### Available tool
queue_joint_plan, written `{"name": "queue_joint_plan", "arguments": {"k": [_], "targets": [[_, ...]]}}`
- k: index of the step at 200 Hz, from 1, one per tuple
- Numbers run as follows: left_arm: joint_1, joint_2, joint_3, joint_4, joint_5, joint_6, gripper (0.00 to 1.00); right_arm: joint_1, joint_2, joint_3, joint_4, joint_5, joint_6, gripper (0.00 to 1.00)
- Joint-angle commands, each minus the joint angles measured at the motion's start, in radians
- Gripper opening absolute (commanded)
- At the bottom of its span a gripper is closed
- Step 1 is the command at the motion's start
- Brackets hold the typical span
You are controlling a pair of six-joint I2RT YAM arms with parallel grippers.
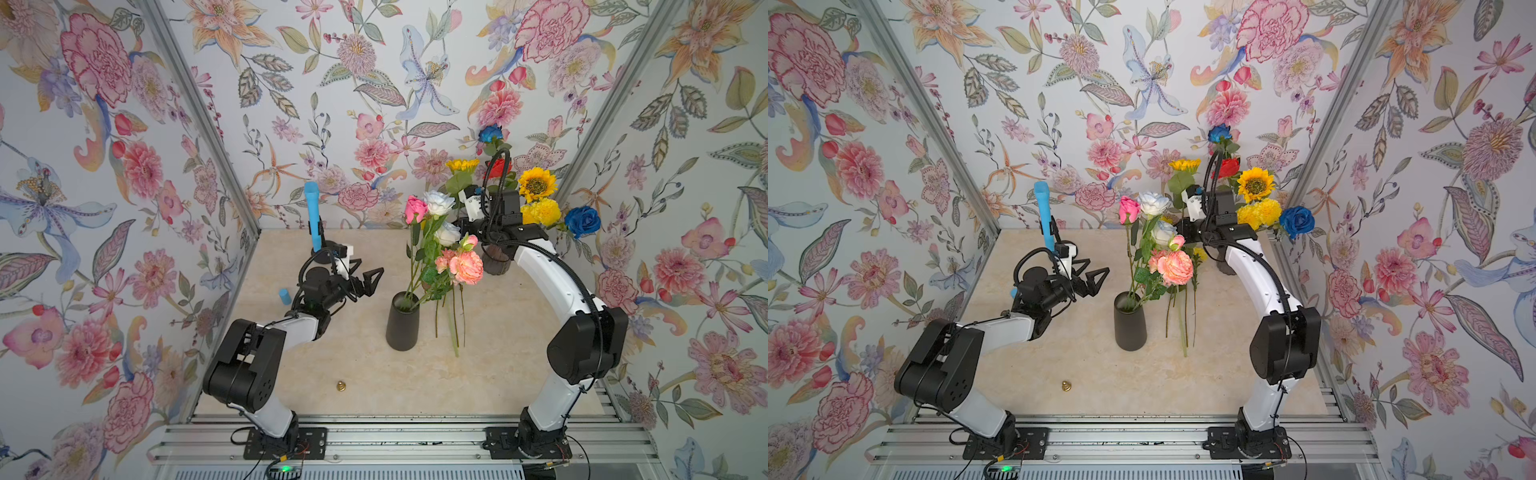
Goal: Pick out yellow flowers from the vase
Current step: Place the flower at the center of the board.
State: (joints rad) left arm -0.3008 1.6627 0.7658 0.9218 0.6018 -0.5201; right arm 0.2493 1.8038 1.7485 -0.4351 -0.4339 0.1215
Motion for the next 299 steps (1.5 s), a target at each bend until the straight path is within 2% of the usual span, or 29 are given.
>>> {"name": "queue_joint_plan", "arguments": {"k": [1, 58, 78, 128, 194, 234, 282, 299], "targets": [[0.007, 0.078, 0.110, 0.018, 0.111, -0.031, 1.00, 0.007, 0.019, 0.040, 0.099, -0.076, 0.062, 0.00], [-0.007, 0.201, 0.301, -0.052, 0.197, -0.030, 0.99, 0.011, 0.107, 0.055, 0.334, -0.175, 0.192, 0.00], [-0.020, 0.228, 0.357, -0.112, 0.215, 0.003, 0.96, 0.014, 0.144, 0.070, 0.431, -0.203, 0.249, 0.00], [-0.029, 0.271, 0.450, -0.241, 0.229, 0.065, 0.91, 0.048, 0.256, 0.203, 0.480, -0.308, 0.315, 0.00], [-0.029, 0.309, 0.501, -0.336, 0.196, 0.104, 0.77, 0.080, 0.302, 0.201, 0.596, -0.435, 0.424, 0.00], [-0.037, 0.313, 0.504, -0.343, 0.193, 0.113, 0.69, 0.093, 0.298, 0.168, 0.649, -0.450, 0.459, 0.00], [-0.057, 0.308, 0.503, -0.373, 0.177, 0.142, 0.63, 0.110, 0.332, 0.195, 0.647, -0.445, 0.466, 0.00], [-0.060, 0.307, 0.505, -0.382, 0.173, 0.147, 0.57, 0.118, 0.332, 0.192, 0.651, -0.445, 0.463, 0.00]]}}
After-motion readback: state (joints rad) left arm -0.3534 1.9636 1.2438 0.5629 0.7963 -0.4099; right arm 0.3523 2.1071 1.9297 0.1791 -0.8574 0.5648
